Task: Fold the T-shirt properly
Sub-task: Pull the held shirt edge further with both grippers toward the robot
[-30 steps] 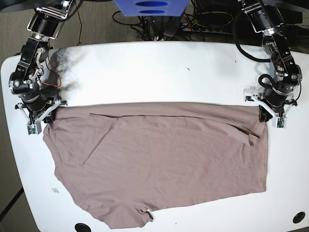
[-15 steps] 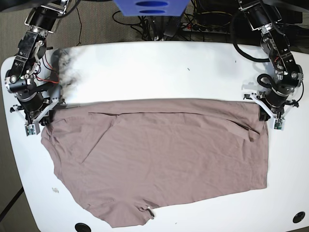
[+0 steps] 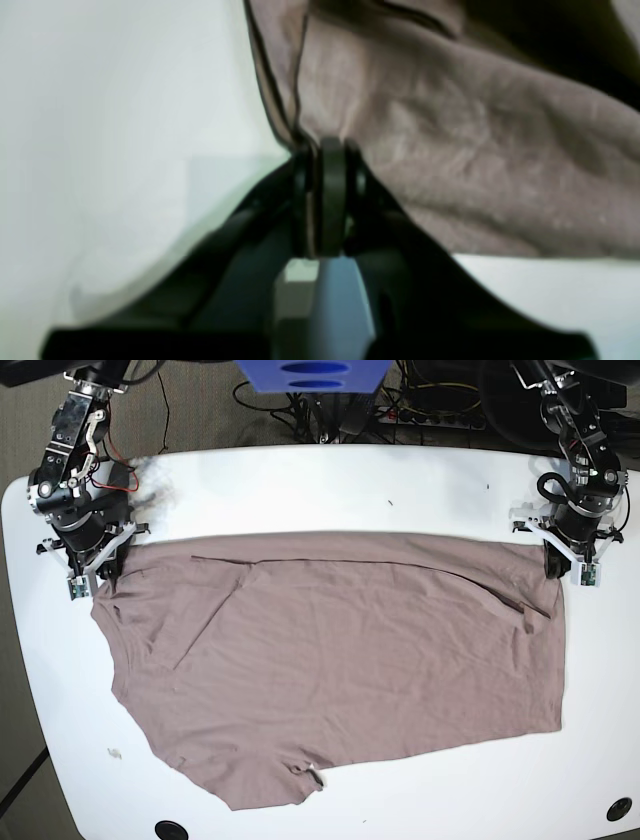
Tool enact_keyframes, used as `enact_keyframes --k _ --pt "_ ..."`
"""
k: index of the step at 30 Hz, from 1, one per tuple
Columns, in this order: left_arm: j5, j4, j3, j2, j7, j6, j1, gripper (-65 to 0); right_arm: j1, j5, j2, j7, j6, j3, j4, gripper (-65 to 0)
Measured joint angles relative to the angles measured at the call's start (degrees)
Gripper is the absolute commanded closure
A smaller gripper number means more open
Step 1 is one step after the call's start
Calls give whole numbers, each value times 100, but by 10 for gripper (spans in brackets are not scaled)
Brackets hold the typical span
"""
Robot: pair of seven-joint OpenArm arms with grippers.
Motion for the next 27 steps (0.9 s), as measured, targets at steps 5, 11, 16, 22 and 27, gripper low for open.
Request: enact_keyframes --k 5,11,16,22,27 --pt "-52 140 -48 -11 -186 0 391 -8 -317 57 13 216 -28 109 35 -6" --pt "-105 400 -13 -13 44 48 619 -11 -531 133 70 284 0 201 109 -7" --pt "-103 470 -15 -2 310 48 511 -9 -409 177 155 50 66 210 138 -8" --pt "22 352 2 0 1003 72 -328 -7 514 52 332 -643 98 101 -39 -9" --pt "-4 289 90 28 1064 66 -619 -4 800 111 387 -459 120 103 -39 -10"
